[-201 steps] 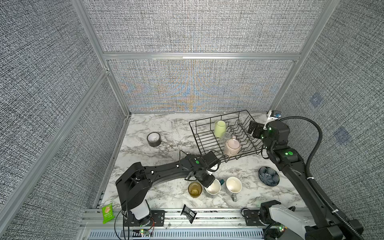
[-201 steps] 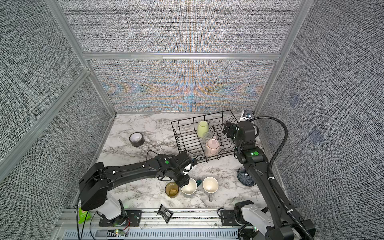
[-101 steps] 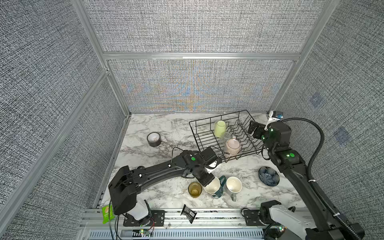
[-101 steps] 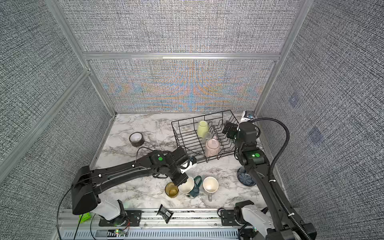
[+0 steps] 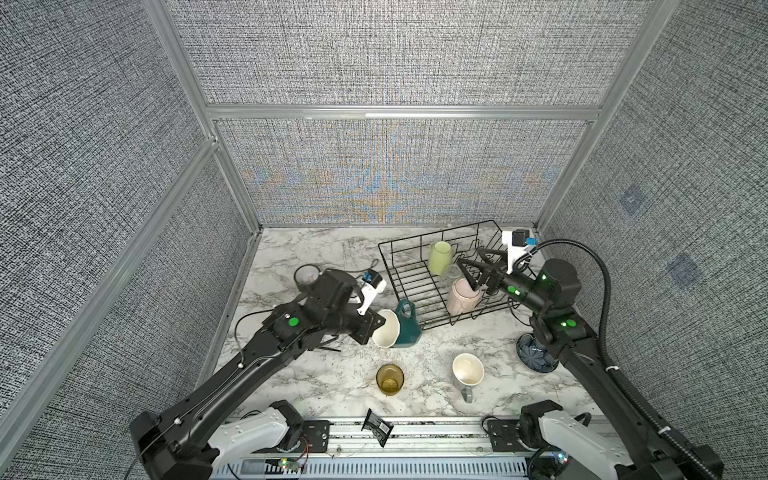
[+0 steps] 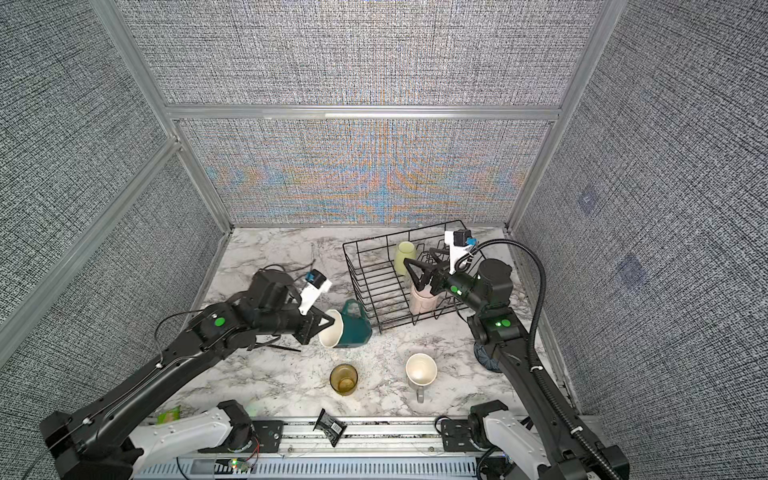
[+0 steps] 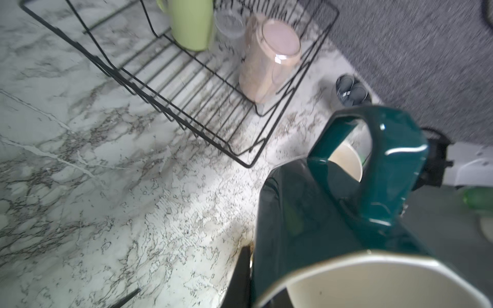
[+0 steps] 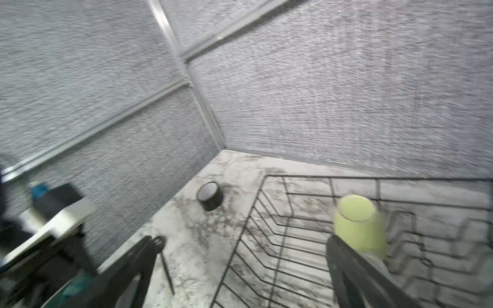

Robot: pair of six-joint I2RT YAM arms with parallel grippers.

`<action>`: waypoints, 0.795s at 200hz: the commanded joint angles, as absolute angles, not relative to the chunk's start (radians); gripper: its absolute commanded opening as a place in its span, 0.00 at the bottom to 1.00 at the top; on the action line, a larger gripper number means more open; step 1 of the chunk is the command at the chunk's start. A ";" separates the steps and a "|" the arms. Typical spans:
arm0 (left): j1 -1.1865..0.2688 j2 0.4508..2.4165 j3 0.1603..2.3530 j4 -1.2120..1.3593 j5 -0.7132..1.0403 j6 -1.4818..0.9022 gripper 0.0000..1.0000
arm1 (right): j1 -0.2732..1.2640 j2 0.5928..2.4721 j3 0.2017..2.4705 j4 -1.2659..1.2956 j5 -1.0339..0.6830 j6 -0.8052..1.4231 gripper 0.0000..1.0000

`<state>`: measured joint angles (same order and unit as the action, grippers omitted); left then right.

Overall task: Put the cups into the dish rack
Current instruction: 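Carry the dark green mug toward the right gripper while the right approaches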

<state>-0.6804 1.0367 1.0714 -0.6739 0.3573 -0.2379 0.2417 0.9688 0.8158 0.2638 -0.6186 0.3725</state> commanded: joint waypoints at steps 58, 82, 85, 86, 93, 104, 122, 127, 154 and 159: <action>-0.457 1.058 1.029 0.023 0.981 -0.547 0.00 | 0.365 1.000 0.860 0.452 -1.003 0.489 0.99; -0.452 1.085 1.018 0.161 1.033 -0.618 0.00 | 0.375 1.024 0.853 0.464 -1.000 0.550 0.99; -0.452 1.088 1.019 0.167 1.036 -0.621 0.00 | 0.377 1.031 0.853 0.471 -1.001 0.559 0.99; -0.453 1.089 1.021 0.169 1.037 -0.621 0.00 | 0.377 1.031 0.853 0.473 -1.001 0.563 0.99; -0.452 1.095 1.022 0.183 1.038 -0.627 0.00 | 0.384 1.050 0.851 0.495 -1.011 0.592 0.99; -0.451 1.110 1.023 0.214 1.038 -0.645 0.00 | 0.401 1.085 0.856 0.552 -1.046 0.658 0.99; -0.452 1.148 1.029 0.280 1.065 -0.684 0.00 | 0.430 1.142 0.871 0.647 -1.103 0.773 0.99; -0.452 1.160 1.033 0.289 1.073 -0.689 0.00 | 0.438 1.156 0.873 0.682 -1.115 0.802 0.99; -0.453 1.203 1.046 0.285 1.046 -0.691 0.00 | 0.468 1.216 0.880 0.900 -1.123 0.985 0.99; -0.453 1.212 1.046 0.295 1.046 -0.698 0.00 | 0.472 1.225 0.883 0.932 -1.121 1.017 0.99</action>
<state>-0.4519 1.1885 1.0302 0.1638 1.0241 -0.6556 0.4583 1.1923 0.8677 0.6788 -1.0866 0.8028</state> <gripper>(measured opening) 0.089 0.990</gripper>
